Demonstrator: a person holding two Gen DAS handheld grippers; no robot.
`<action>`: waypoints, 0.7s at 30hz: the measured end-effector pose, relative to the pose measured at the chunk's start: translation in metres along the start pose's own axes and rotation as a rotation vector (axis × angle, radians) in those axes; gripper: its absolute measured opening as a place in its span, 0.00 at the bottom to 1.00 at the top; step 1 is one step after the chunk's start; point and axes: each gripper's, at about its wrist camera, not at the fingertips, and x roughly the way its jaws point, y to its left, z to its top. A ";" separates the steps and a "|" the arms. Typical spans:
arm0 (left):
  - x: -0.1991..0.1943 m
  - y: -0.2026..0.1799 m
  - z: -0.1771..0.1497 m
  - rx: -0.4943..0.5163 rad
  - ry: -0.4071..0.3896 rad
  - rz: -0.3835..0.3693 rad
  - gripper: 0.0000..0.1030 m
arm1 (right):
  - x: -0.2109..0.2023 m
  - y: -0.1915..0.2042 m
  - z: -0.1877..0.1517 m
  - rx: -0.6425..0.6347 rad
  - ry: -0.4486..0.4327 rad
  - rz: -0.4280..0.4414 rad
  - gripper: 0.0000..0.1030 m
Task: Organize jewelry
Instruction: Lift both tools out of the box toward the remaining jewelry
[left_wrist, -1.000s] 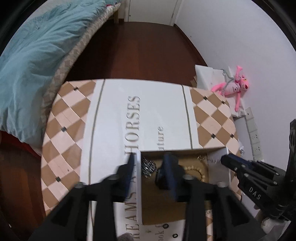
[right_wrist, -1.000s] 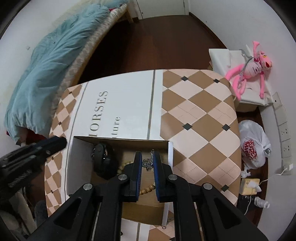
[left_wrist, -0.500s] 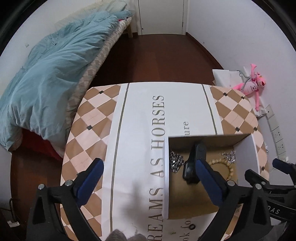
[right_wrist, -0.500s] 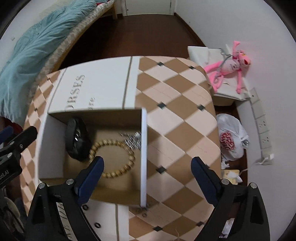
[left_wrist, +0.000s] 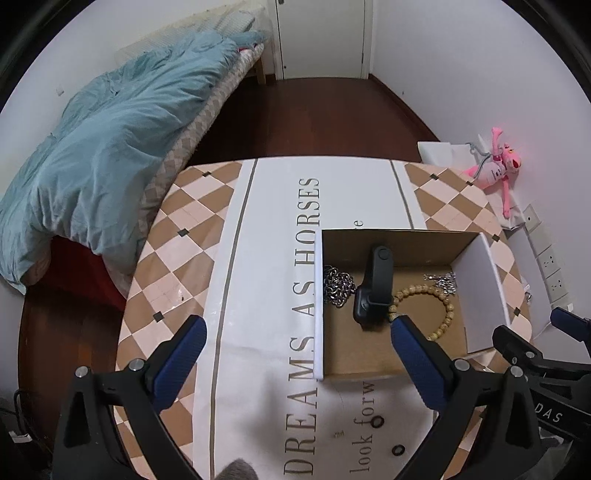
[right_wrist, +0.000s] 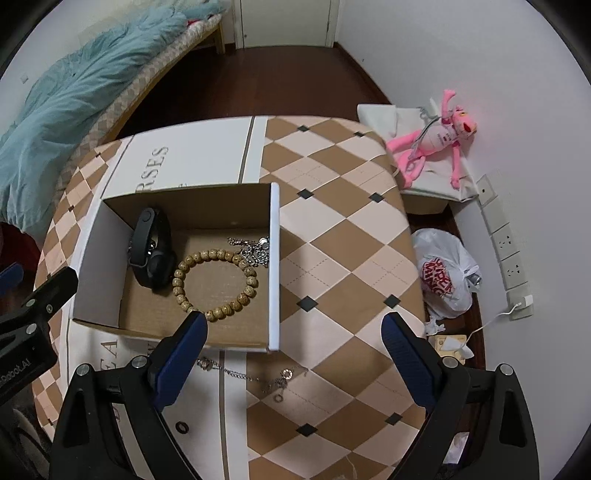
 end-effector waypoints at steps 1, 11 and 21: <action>-0.004 0.000 -0.001 -0.004 -0.005 -0.003 0.99 | -0.005 -0.001 -0.001 0.003 -0.011 -0.001 0.94; -0.065 -0.003 -0.017 0.005 -0.103 -0.032 0.99 | -0.078 -0.014 -0.020 0.040 -0.154 -0.015 0.94; -0.115 -0.007 -0.036 0.012 -0.149 -0.064 0.99 | -0.131 -0.022 -0.048 0.061 -0.239 -0.013 0.94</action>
